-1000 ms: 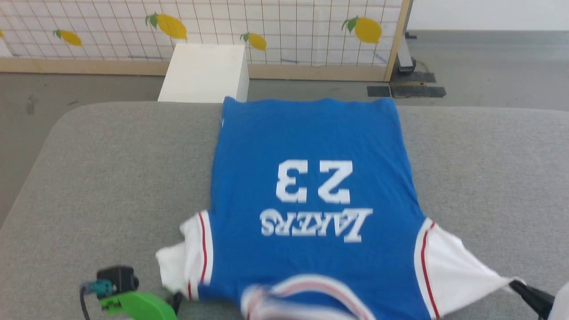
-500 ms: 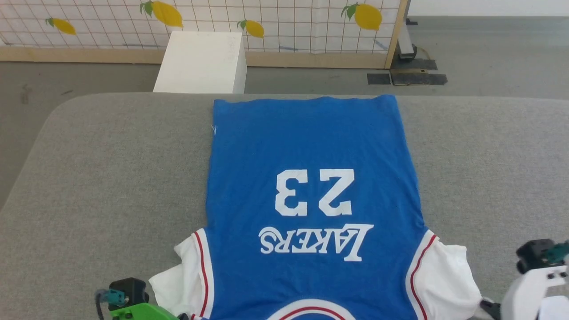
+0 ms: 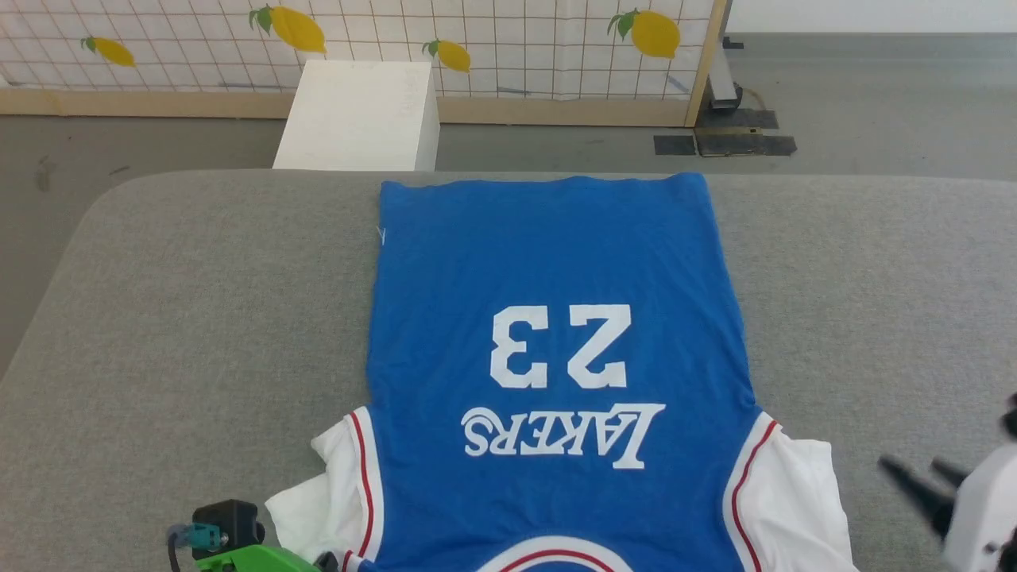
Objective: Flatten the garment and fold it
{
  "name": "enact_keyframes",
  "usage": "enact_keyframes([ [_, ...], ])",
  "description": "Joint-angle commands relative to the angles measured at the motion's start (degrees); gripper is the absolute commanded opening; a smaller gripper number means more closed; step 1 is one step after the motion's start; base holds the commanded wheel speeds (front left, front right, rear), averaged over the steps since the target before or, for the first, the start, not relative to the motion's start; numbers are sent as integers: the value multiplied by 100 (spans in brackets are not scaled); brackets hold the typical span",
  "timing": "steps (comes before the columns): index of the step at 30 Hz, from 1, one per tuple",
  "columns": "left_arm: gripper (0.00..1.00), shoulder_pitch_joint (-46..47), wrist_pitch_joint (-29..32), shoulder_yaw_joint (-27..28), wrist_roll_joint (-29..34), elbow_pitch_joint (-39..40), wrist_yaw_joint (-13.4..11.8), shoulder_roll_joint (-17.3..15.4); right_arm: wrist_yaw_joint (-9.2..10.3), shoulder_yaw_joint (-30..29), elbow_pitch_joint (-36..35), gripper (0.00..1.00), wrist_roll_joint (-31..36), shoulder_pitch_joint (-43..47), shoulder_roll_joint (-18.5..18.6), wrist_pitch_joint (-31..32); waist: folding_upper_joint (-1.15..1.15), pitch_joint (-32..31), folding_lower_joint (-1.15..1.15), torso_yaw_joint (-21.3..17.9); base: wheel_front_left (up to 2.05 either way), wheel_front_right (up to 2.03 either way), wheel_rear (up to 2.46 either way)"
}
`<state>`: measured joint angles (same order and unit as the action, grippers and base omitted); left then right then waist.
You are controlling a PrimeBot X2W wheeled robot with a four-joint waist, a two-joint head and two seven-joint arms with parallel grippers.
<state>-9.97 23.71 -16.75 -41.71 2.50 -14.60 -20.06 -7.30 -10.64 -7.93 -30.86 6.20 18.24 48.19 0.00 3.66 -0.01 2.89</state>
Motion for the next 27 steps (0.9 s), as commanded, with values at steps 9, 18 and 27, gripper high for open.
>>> enact_keyframes([
  [9, 0, -54, -324, 215, -139, 480, 42, 43, -19, -762, -110, 100, 175, -1762, -698, -978, 0, 408, 1, -32, 0, 0, 0],
  [18, 0, 398, -463, -35, 150, 1219, -72, 269, -19, 41, 1909, 100, 1282, -4714, -341, -1265, 0, 1969, 1, 710, 0, 0, 0],
  [27, 0, 524, -602, -261, 328, 1590, -180, 502, -19, 792, 3226, 100, 2085, -6073, 174, -519, 0, 2760, 1, 1405, 0, 0, 0],
])
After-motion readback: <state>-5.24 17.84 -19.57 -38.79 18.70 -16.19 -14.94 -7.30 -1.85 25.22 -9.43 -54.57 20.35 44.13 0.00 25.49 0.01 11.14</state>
